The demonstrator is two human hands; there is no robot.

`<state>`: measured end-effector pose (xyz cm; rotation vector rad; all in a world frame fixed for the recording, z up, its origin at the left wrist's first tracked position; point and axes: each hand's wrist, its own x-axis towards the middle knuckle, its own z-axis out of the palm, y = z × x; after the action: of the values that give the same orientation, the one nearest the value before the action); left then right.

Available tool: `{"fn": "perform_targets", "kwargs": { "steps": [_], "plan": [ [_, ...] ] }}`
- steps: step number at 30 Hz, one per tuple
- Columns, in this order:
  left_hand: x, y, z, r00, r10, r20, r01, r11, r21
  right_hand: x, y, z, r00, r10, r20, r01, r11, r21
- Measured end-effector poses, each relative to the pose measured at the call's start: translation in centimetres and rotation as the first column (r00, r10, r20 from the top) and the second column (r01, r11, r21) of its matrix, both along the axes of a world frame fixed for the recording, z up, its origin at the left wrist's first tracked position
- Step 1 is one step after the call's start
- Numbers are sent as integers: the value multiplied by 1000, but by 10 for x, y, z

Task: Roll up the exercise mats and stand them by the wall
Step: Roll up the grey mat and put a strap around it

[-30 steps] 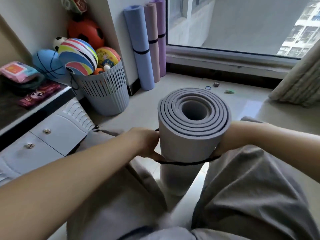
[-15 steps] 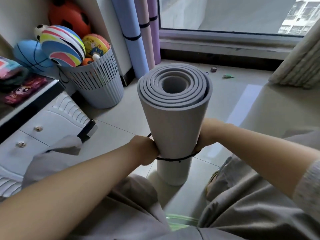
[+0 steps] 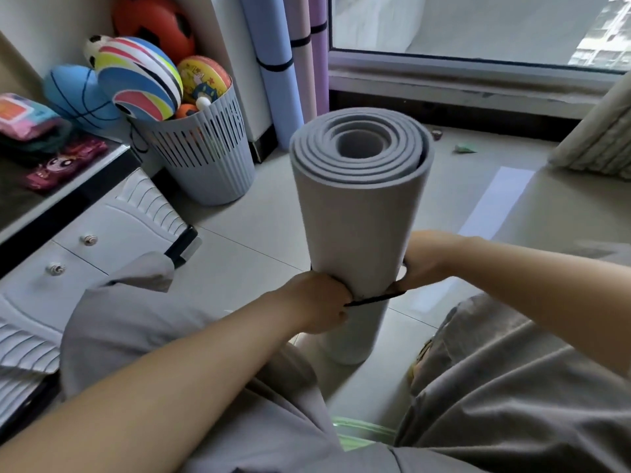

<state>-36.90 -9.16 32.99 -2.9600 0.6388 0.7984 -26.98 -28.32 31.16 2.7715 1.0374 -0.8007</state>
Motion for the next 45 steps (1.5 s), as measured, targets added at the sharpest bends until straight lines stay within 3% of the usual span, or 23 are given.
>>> {"fn": "perform_targets", "kwargs": {
  "steps": [4, 9, 16, 28, 34, 41, 45],
  "plan": [
    [10, -4, 0, 1000, -6, 7, 5, 999, 42, -21, -28, 0, 998, 57, 41, -59, 997, 45],
    [25, -6, 0, 994, 102, -43, -101, 995, 28, -53, -21, 5, 975, 181, 131, -205, 959, 197],
    [25, 9, -14, 996, -45, 83, 36, 994, 105, -70, -5, -19, 990, 12, 141, -68, 915, 397],
    [21, 43, -26, 940, -154, 304, 214, 961, -175, -39, 3, -15, 995, -73, 63, 37, 894, 447],
    [25, 32, -21, 965, 13, 261, 40, 979, -198, -39, 13, -18, 994, -105, 32, 75, 861, 503],
    [21, 26, -26, 968, 62, 243, 39, 919, -393, -42, 18, -30, 980, -143, 140, 8, 729, 685],
    [29, 24, -22, 946, 131, 295, -1, 915, -402, -36, 16, -34, 969, -165, 186, -32, 659, 751]
  ]
}}
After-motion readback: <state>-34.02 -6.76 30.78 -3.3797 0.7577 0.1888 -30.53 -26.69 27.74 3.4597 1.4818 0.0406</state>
